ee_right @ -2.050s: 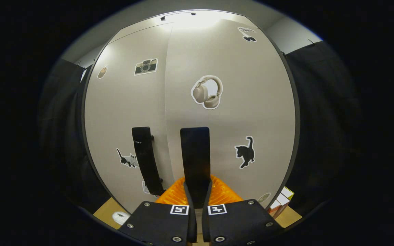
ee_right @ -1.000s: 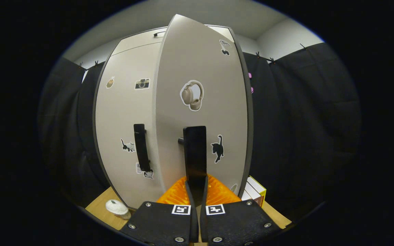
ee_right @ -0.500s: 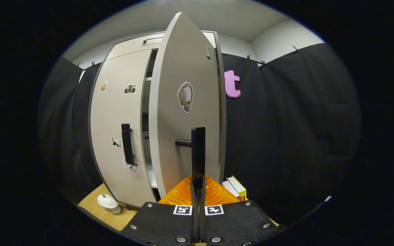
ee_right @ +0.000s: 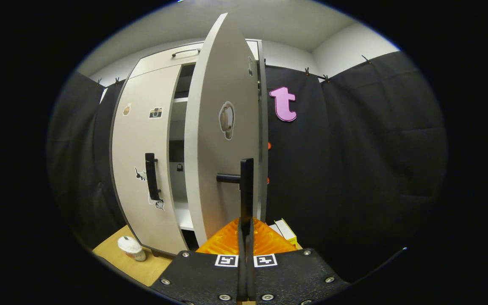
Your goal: Open the right door of the double-door shoe cabinet with the right hand, and open the left door with the left hand.
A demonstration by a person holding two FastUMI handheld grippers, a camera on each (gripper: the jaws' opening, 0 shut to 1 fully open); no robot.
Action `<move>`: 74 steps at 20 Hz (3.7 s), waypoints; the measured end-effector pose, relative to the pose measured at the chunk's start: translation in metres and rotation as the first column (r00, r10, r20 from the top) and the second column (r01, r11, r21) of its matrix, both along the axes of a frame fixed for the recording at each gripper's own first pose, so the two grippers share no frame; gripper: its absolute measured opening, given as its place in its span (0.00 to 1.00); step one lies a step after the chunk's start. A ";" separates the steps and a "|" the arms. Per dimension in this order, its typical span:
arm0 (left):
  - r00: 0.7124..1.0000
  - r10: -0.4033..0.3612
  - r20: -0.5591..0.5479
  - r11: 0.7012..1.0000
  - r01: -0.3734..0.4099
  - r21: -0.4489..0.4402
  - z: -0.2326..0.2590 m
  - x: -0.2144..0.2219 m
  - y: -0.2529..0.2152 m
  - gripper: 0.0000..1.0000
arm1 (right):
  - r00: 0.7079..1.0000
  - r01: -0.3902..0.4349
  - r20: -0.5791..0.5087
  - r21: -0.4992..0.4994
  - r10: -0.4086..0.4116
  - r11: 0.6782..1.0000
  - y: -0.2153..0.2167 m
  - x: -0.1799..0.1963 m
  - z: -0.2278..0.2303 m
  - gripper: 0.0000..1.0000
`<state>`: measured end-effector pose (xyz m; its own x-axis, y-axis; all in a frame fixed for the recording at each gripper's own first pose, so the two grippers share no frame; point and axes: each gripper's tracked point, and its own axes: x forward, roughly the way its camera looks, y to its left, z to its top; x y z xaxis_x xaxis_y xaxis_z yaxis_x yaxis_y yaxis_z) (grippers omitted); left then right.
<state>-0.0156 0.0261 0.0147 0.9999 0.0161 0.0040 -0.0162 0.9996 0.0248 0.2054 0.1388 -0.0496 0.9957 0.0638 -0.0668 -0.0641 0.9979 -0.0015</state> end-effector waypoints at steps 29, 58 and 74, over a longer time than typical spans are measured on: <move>0.993 -0.116 -0.015 0.993 0.116 0.030 -0.025 0.108 -0.158 0.98 | 0.998 -0.060 -0.002 0.049 0.060 0.997 -0.034 -0.005 -0.001 0.27; 0.980 -0.187 -0.066 0.977 0.193 0.090 -0.109 0.304 -0.257 0.85 | 0.998 0.047 0.028 0.084 -0.050 0.995 -0.061 -0.001 0.002 0.93; 0.954 -0.285 -0.094 0.953 0.292 0.077 -0.115 0.289 -0.264 0.13 | 0.996 0.066 0.053 0.068 -0.069 0.996 -0.063 -0.010 0.013 0.93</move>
